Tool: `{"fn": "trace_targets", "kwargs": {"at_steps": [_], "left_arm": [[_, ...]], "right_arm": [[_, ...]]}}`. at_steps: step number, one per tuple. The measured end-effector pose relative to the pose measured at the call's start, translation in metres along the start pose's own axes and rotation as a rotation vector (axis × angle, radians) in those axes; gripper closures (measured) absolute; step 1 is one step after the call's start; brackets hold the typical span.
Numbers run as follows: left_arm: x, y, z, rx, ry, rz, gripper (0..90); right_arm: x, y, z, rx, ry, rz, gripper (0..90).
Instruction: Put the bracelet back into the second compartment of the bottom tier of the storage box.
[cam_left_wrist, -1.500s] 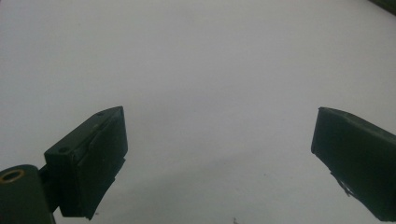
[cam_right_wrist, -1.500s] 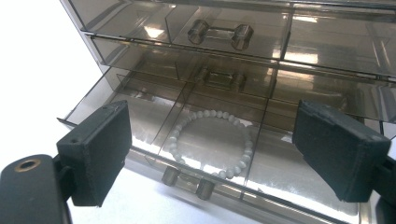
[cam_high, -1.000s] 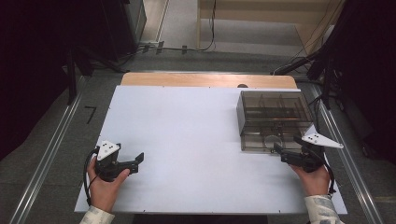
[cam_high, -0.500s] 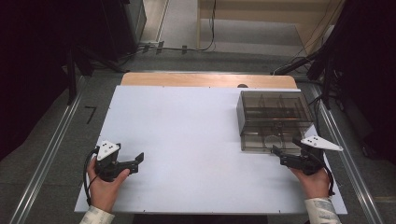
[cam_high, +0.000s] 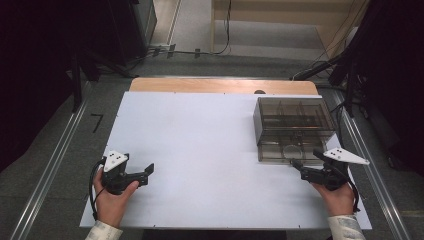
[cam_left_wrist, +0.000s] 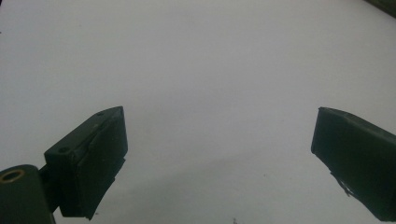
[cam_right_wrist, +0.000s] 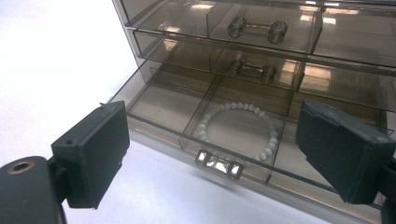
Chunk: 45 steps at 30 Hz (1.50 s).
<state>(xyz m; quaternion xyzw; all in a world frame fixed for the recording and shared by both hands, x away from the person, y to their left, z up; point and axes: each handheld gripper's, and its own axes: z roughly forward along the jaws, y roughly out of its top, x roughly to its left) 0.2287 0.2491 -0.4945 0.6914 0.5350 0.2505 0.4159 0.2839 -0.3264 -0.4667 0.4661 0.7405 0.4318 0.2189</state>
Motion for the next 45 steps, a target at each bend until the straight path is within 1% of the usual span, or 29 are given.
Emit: {"fn": "trace_targets", "kwargs": {"at_steps": [5,7,10,27,45], "left_arm": [[0.000,0.000,0.000,0.001,-0.001,0.001,4.4],[0.000,0.000,0.000,0.001,0.000,0.001,4.4],[0.000,0.000,0.000,0.001,0.000,0.001,4.4],[0.000,0.000,0.000,0.003,-0.001,0.002,4.4],[0.000,0.000,0.000,0.002,0.004,0.000,4.4]], "right_arm": [[-0.002,-0.002,-0.004,0.001,0.008,-0.012,8.7],[-0.002,-0.002,-0.005,0.003,0.025,-0.023,8.7],[-0.003,-0.003,-0.007,0.000,0.031,-0.035,8.7],[-0.015,-0.010,-0.018,-0.006,0.008,-0.004,8.7],[-0.030,-0.020,-0.030,-0.009,-0.047,0.038,8.7]]}}
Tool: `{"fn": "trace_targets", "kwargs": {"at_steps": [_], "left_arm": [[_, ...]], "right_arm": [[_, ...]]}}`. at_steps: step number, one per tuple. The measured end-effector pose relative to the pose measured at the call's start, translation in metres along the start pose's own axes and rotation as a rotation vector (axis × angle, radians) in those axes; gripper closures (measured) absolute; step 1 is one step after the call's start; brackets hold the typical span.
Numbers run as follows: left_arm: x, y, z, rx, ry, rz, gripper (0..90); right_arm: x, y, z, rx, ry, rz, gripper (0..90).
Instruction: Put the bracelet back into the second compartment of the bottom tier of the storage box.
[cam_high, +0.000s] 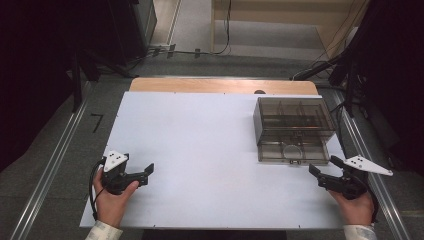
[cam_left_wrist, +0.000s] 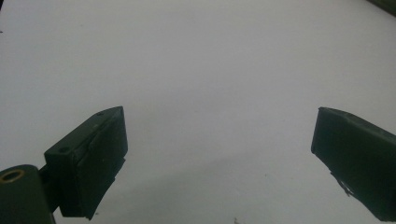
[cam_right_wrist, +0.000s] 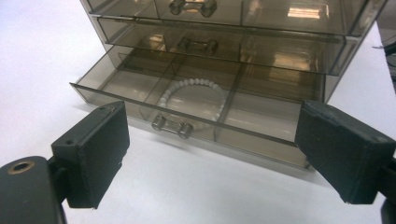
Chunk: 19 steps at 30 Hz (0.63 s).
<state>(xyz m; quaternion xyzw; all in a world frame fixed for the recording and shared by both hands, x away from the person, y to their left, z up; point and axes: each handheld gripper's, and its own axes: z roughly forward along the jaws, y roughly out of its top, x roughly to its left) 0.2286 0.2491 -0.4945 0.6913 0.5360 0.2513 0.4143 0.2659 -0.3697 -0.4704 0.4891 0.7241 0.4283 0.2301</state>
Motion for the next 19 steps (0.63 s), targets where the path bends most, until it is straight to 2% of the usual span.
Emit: {"fn": "trace_targets", "kwargs": {"at_steps": [19], "left_arm": [[0.0006,0.0000,-0.0011,-0.003,0.004,-0.001,4.4]], "right_arm": [[-0.0068,-0.0064,-0.0071,0.003,-0.045,0.016,8.7]]}}
